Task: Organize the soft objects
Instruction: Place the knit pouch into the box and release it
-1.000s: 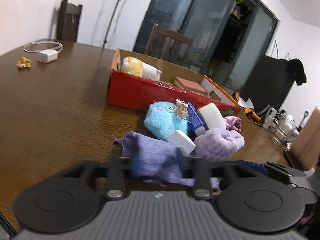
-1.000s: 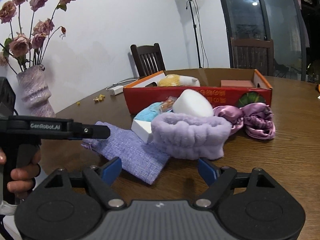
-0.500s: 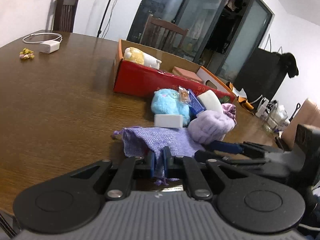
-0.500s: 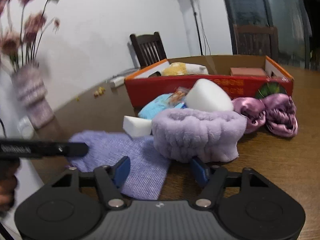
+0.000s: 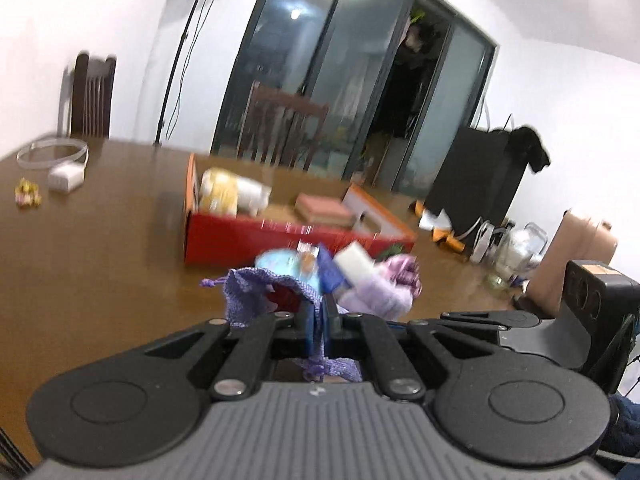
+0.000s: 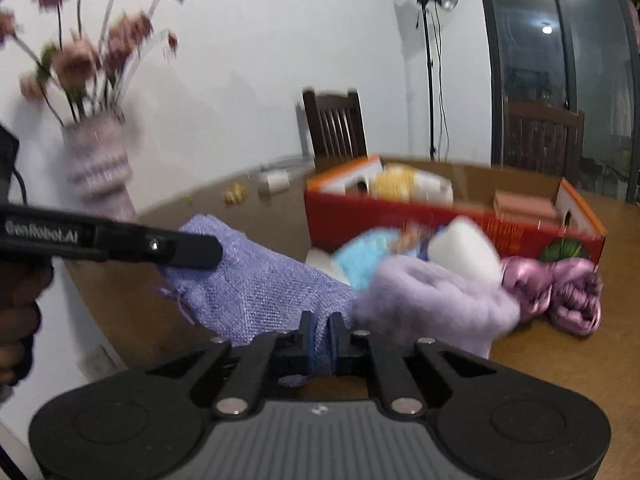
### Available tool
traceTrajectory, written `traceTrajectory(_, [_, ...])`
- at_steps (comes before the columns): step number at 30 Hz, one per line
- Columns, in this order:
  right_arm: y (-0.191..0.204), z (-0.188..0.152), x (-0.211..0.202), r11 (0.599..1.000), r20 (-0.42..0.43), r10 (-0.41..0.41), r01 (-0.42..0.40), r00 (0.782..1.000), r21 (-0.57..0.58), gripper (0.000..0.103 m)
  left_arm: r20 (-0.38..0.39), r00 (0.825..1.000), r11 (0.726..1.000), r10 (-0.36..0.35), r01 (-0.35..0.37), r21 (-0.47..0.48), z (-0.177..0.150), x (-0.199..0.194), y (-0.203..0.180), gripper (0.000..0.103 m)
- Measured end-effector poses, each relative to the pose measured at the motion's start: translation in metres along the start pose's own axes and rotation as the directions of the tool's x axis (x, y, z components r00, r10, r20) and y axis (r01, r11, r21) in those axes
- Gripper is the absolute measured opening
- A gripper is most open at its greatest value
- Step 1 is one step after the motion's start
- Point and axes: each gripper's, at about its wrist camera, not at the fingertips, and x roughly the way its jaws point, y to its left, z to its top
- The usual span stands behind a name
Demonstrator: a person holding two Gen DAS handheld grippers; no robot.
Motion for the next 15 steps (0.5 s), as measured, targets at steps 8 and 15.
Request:
traceTrajectory(8, [-0.029,0.047,-0.009,1.000,0.115,-0.001,-0.001,0.993,0.025,0.007,0.075,0.996,0.996,-0.047,0.042,0.074,0.055,0.027,-0.005,0.005])
traceTrajectory(15, [-0.077,0.096,0.040,0.998,0.113,-0.050,0.046,0.992,0.038,0.007,0.068,0.997,0.998,-0.046,0.042,0.056,0.099,0.100,0.019,0.005])
